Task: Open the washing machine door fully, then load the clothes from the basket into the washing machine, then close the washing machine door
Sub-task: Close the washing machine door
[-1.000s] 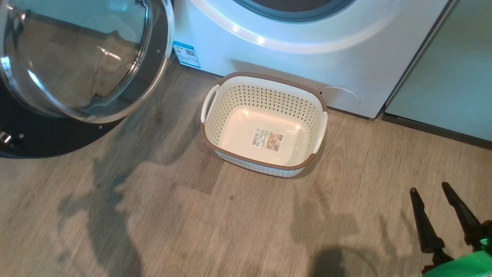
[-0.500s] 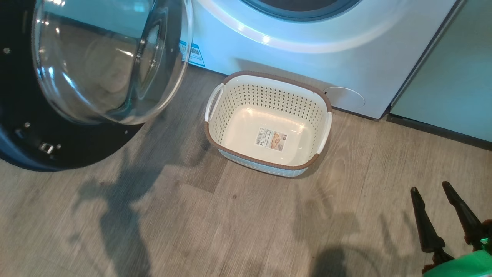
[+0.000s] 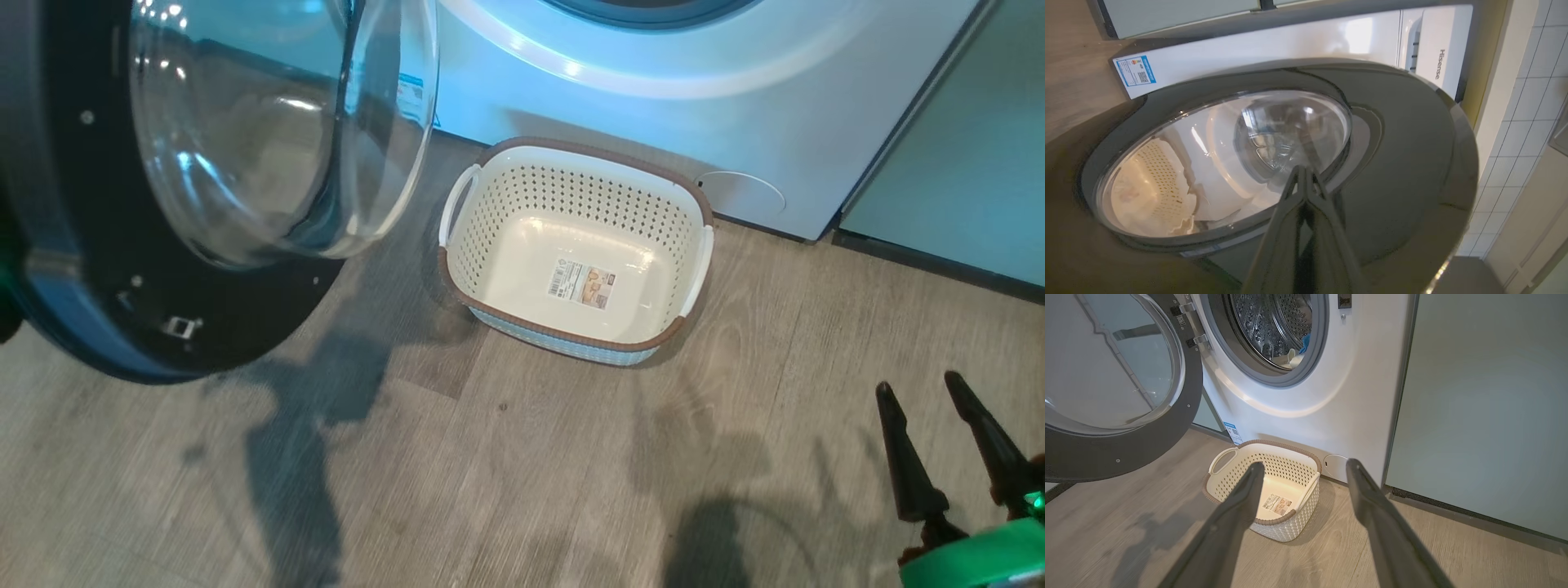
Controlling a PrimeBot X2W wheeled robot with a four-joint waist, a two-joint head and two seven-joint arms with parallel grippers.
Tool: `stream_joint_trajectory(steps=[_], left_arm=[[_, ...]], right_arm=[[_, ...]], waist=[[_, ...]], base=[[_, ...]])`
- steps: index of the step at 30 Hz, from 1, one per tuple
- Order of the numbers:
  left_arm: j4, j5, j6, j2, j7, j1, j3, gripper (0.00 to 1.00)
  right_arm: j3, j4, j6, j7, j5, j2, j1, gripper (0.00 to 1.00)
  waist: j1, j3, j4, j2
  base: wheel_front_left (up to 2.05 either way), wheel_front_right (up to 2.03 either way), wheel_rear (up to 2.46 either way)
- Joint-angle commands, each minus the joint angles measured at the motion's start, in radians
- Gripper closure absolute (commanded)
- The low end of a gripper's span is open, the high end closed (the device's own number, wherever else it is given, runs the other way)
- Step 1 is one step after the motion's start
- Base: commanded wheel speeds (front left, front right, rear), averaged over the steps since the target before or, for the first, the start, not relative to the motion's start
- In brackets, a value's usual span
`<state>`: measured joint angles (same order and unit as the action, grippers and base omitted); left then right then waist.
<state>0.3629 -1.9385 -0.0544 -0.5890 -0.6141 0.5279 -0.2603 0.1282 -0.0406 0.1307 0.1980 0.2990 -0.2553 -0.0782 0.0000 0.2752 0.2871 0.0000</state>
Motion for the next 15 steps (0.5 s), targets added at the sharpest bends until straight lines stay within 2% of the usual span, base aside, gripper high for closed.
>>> stream_joint_trajectory(steps=[1,15], left_arm=[[-0.044,-0.004,0.009,-0.054,-0.022,0.006,-0.028,1.0],[-0.199,0.0,0.011,-0.019,-0.116,-0.035,0.052,1.0]], right_arm=[[0.014,-0.026,0.0,0.009,0.001,-0.019,0.032,0.0],[0.042,0.014,0.0,0.034,0.012,0.007,0.058,0.0]], waist=[[0.0,0.001,-0.002,0.0],[0.0,-0.013,-0.053,0.0]], base=[[0.0,0.0,0.0],[0.0,0.0,0.0]])
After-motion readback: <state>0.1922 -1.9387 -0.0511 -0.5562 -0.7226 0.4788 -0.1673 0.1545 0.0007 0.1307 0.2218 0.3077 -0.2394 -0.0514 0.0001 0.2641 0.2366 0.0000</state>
